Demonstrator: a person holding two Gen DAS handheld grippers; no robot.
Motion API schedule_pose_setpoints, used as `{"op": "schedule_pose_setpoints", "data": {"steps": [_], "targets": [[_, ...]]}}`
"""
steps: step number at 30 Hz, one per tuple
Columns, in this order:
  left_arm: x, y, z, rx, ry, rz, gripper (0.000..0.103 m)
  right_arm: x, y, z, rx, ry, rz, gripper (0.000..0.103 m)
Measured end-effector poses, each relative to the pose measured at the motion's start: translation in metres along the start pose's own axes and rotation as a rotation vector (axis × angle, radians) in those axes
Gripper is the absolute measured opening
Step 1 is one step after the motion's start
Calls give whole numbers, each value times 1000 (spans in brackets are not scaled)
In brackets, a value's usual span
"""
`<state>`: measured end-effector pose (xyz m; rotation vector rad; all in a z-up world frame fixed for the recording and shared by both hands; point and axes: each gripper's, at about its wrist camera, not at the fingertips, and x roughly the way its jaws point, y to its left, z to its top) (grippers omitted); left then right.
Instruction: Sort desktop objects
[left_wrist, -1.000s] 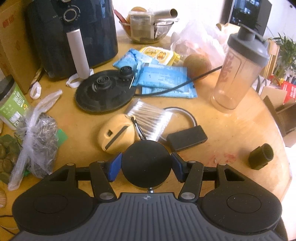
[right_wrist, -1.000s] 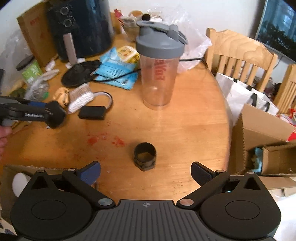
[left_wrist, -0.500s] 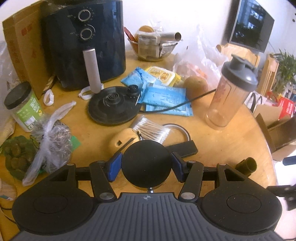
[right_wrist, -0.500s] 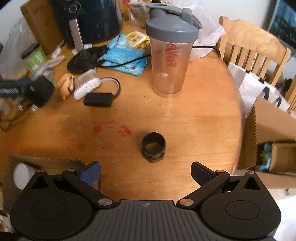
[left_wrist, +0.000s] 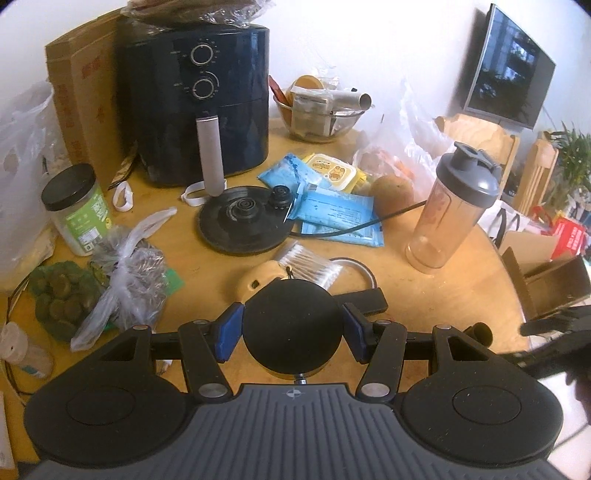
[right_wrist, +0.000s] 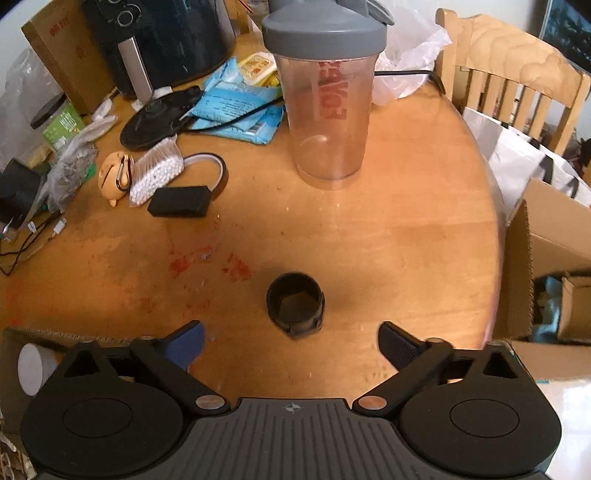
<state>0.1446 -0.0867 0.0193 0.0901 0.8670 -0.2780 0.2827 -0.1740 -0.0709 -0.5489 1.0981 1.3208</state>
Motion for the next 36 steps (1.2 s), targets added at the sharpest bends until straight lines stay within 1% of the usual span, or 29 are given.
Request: {"op": "schedule_pose_setpoints", "data": {"steps": [1,2,5,7,9,13,16,25,36], "targets": [[-3,1,-1,-5,0,1,56,3,-2,1,-1,-8,14,88],[-5,1,-3,-11,0,3,56,5,-3,1,-3,-19,18,86],[-9,3,-7,-30,3,11,56,13,-3,2,-22,-32,-4,76],[-12,4,-10,-44,7,14,56,16,0,3,-37,-48,-28,64],[-14,5,-14,-56,10,17,56,20,2,3,-40,-54,-43,55],[-19,8,-21,-79,13,24,56,24,4,2,-19,-64,-30,44],[-22,9,-26,-97,19,25,56,27,8,2,-16,-72,-58,42],[-29,11,-37,-130,28,27,56,34,17,0,-24,-91,-118,41],[-39,10,-43,-140,20,24,56,33,11,0,-10,-95,-92,41]]}}
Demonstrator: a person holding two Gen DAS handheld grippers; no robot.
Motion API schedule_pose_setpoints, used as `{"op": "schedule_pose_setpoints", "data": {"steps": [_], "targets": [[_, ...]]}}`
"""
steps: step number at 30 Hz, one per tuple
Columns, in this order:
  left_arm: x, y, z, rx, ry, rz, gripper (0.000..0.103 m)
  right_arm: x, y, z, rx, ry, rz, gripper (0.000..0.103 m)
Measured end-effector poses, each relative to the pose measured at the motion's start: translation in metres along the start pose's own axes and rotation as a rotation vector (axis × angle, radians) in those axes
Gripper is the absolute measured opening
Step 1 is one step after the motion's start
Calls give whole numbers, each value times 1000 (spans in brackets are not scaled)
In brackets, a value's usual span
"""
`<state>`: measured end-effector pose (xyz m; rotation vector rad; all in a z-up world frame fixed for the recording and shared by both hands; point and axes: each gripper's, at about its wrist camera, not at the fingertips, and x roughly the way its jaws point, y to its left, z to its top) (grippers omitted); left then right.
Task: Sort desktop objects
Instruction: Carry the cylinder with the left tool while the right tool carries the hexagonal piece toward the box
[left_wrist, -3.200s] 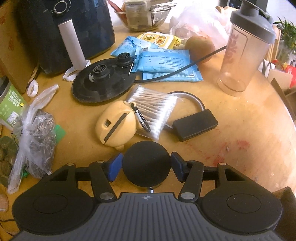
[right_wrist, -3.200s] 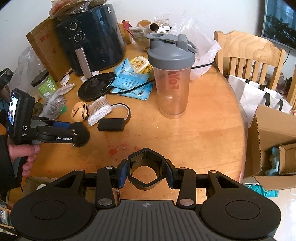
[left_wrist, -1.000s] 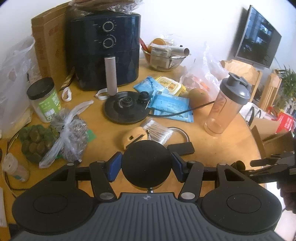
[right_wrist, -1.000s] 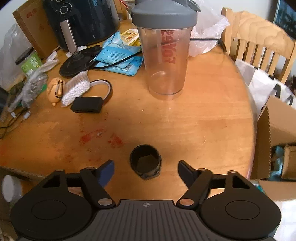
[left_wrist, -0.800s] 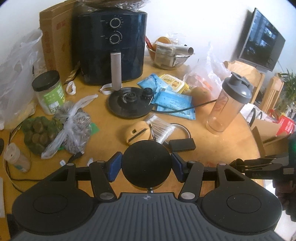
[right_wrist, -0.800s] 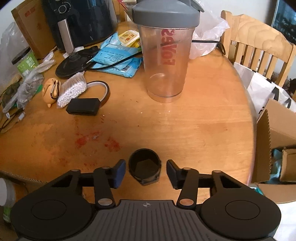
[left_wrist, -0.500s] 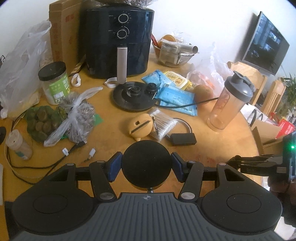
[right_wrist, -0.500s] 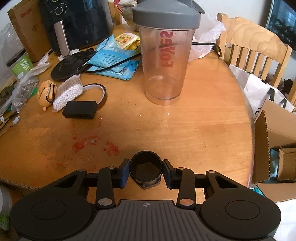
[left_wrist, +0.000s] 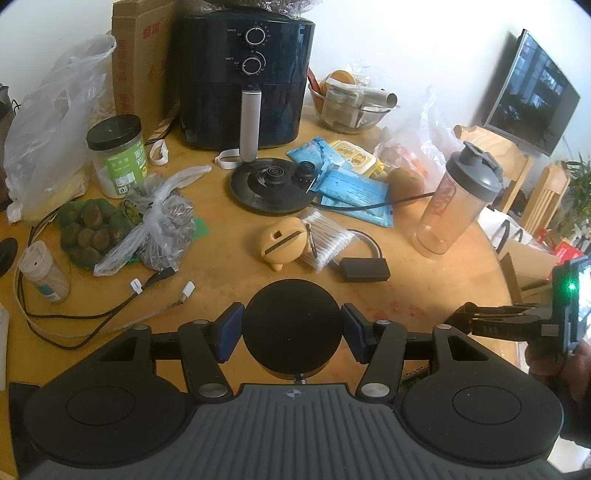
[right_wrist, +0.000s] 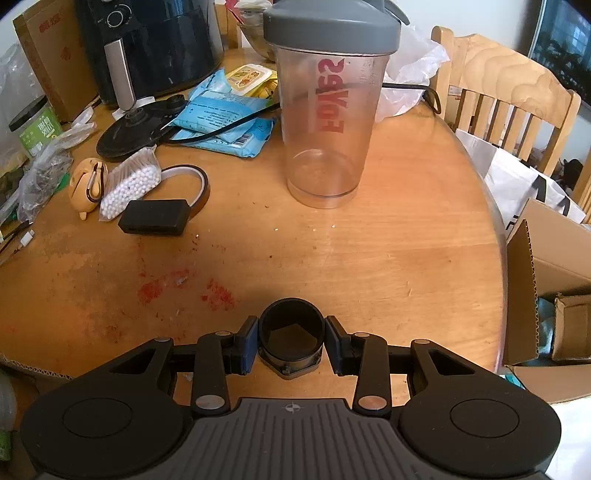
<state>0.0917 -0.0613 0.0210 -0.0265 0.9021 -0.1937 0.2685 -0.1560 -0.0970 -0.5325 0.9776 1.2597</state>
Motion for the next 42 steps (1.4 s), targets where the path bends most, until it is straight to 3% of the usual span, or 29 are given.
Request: {"op": "schedule_pose_setpoints", "data": {"steps": [12,21,32,42], "targets": [[-19,-6,-11,45,-4,-12,56,-34,10,5,-73,-55,54,40],[-31,-11,-30,70,17,-40,56,-88,32,15,-102,-116,195,40],[-38,-26,-60,114,86,-98,56,-118,63,4,-139,-118,337,41],[-22,-36,-90,130,173,-139,56,-122,78,-5,-165,-105,375,41]]}}
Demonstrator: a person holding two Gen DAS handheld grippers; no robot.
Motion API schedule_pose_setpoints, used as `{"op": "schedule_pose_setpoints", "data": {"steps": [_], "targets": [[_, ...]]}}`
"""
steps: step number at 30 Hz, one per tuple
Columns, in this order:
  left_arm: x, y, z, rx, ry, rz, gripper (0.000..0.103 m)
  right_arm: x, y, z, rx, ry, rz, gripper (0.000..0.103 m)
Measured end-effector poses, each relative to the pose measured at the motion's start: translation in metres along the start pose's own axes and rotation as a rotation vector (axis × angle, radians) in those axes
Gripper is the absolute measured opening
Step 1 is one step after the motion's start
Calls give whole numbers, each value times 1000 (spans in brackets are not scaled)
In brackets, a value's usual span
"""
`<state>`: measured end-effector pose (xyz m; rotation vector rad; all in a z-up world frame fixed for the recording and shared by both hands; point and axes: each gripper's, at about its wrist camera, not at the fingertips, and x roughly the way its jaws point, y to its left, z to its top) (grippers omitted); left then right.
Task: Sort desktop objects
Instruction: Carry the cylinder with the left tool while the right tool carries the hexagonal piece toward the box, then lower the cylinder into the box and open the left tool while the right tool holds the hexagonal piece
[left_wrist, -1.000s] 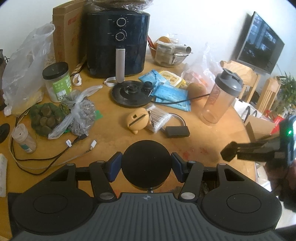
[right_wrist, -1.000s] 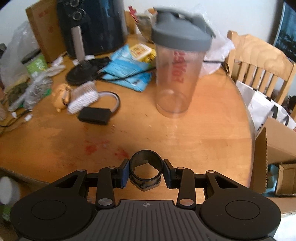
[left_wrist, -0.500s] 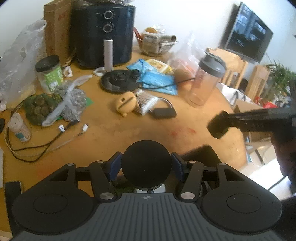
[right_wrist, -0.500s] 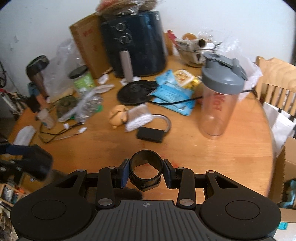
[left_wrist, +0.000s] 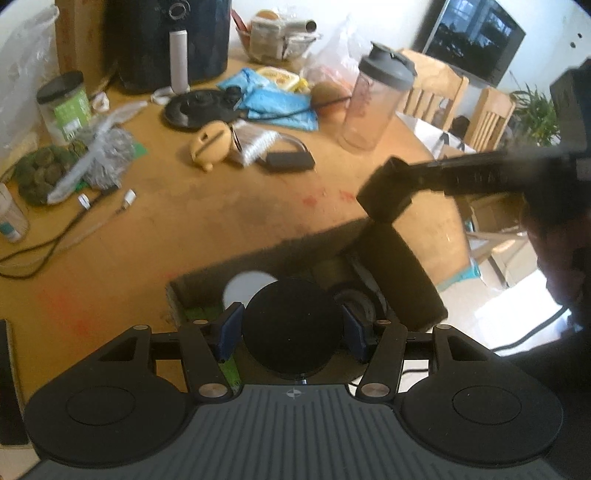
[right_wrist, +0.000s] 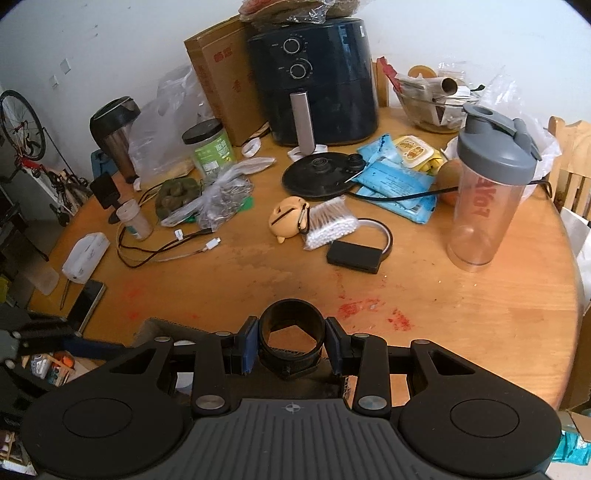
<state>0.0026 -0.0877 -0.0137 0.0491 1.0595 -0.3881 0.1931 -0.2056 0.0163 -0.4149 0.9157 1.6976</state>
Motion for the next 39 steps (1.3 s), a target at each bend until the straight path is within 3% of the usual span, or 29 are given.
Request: {"op": "schedule_pose_setpoints", "data": {"steps": [13,23,27,29,39], "targets": [[36,-3,-10,47,90,30,56,-3,5,-9,-19,19,-8,41],[48,-9,-11,97,143,104,57,-4,1,-13,-17,35,-24,41],[43,-3,-10,61,139,81,62,-1,0,-15,-18,49,-23,41],[38,0,-9,23,128,67,73,1,1,-16,-23,56,-20,41],[10,8,-5,-76,24,25,82,13,12,-21,-84,101,-3,41]]}}
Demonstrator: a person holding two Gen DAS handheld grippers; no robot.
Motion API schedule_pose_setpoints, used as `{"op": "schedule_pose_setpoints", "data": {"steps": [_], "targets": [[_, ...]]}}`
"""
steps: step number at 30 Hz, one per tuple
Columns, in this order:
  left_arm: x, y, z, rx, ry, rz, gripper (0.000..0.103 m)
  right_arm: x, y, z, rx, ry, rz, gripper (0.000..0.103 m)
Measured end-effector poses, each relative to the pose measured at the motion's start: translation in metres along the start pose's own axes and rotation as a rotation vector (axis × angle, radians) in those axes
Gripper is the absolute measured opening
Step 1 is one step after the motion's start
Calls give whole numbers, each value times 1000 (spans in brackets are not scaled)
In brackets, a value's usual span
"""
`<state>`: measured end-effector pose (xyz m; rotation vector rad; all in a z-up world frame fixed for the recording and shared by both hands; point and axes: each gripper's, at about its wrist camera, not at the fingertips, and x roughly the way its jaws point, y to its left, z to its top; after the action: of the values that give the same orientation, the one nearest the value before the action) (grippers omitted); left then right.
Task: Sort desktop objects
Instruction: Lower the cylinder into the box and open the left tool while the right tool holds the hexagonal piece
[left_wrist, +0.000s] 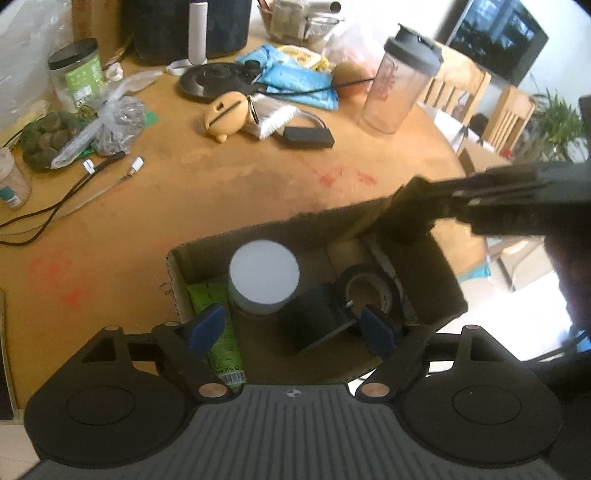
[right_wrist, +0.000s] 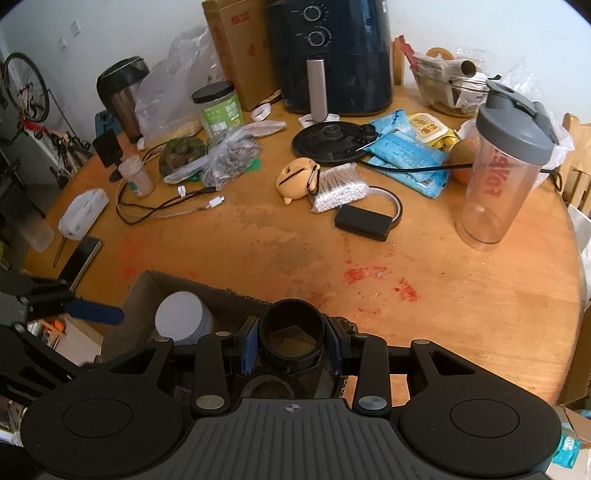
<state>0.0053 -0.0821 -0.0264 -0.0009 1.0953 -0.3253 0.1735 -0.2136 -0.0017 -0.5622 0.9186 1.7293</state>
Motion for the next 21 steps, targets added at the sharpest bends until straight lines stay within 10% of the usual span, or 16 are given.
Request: {"op": "schedule_pose_setpoints", "data": {"steps": [21], "targets": [[-6,4,4,-53,-45,7,83,16,18,-13,-158,182,86,41]]}}
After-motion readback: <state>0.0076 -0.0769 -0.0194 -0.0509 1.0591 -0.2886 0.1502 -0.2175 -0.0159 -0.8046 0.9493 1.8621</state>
